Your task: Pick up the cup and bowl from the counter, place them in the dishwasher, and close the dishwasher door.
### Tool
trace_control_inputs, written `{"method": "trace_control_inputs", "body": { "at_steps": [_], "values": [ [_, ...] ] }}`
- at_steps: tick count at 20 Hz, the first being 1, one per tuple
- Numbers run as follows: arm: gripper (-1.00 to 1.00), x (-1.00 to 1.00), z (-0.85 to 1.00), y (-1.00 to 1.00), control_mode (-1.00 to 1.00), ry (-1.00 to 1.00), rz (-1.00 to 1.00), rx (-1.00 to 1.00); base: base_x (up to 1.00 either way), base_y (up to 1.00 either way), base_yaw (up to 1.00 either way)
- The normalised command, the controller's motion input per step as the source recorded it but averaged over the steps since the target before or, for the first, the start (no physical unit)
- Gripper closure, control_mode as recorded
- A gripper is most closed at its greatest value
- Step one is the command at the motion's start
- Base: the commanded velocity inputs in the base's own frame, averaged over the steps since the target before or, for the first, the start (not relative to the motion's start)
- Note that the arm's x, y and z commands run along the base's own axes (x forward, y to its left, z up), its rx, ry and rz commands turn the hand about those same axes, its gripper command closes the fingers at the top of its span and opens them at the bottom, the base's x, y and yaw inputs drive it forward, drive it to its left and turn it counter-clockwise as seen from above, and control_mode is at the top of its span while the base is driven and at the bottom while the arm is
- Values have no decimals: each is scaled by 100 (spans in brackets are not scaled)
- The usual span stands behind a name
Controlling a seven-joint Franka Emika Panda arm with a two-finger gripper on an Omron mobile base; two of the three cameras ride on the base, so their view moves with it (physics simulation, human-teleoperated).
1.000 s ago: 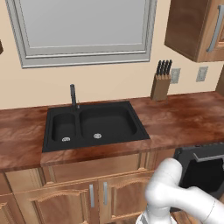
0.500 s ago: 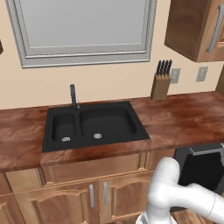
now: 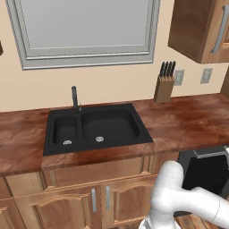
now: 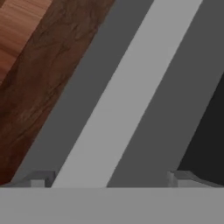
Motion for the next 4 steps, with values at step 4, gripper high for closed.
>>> {"method": "trace_control_inputs", "body": {
  "at_steps": [4],
  "values": [
    [-100,88,-62,0,-100,-9,0,-24,0,0,0]
  ]
}}
